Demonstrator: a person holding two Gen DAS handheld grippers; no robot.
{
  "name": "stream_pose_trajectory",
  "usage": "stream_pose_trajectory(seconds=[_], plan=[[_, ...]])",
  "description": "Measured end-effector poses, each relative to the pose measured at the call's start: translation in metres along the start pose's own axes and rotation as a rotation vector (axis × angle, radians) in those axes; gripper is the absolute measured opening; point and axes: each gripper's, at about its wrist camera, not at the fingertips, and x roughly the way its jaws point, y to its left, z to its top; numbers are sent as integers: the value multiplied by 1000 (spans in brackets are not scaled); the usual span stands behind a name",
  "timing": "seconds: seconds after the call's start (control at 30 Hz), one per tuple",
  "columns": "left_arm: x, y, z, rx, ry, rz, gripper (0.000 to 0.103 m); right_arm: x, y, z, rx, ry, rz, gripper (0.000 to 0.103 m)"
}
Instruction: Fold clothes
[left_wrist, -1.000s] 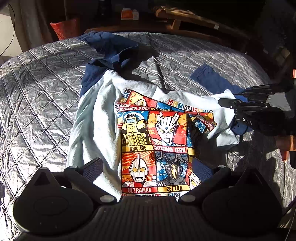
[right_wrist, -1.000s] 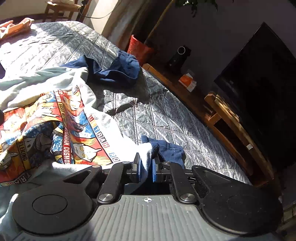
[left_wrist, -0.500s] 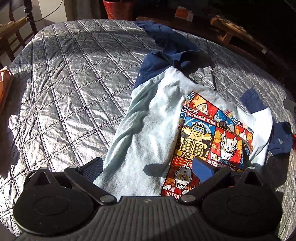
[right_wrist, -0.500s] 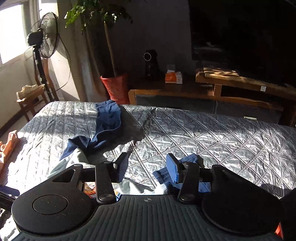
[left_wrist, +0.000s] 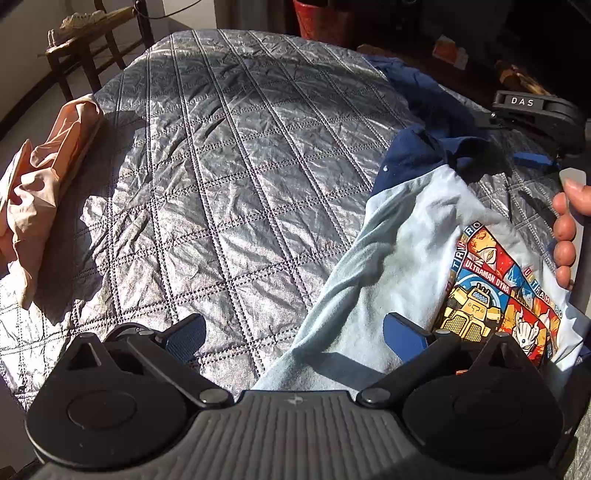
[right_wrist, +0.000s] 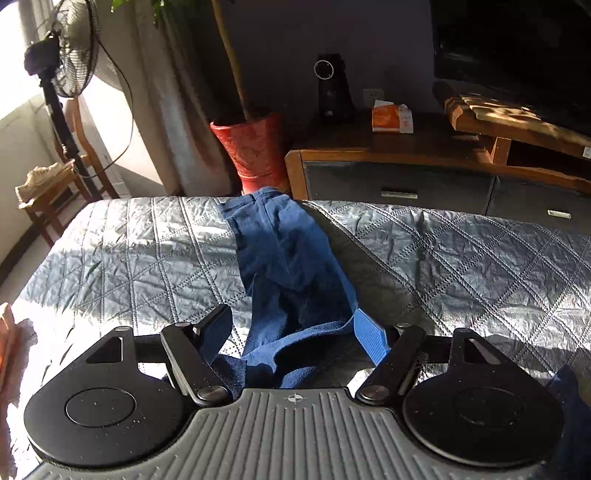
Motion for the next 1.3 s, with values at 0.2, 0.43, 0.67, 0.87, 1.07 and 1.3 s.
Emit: stream_pose_trajectory(seconds=[0.2, 0.43, 0.67, 0.87, 1.07, 1.3], plan=[[-5, 25, 7, -109, -4, 2, 102, 67, 55, 6, -312, 97, -174, 75], [-7, 38, 4, -145, 38, -60, 102, 71, 27, 7, -103, 90, -164, 7], [-3, 60, -1, -231, 63, -50, 102, 21, 102, 47, -172, -146, 98, 7], [12, 56, -15, -238, 154, -77, 102, -28, 188, 51, -428, -211, 591, 39], [13, 47, -22, -211, 180, -106, 102, -36, 112, 56, -253, -92, 444, 59], [20, 30, -34, -161, 233, -146, 102, -32, -17, 1, -234, 207, 54, 61]])
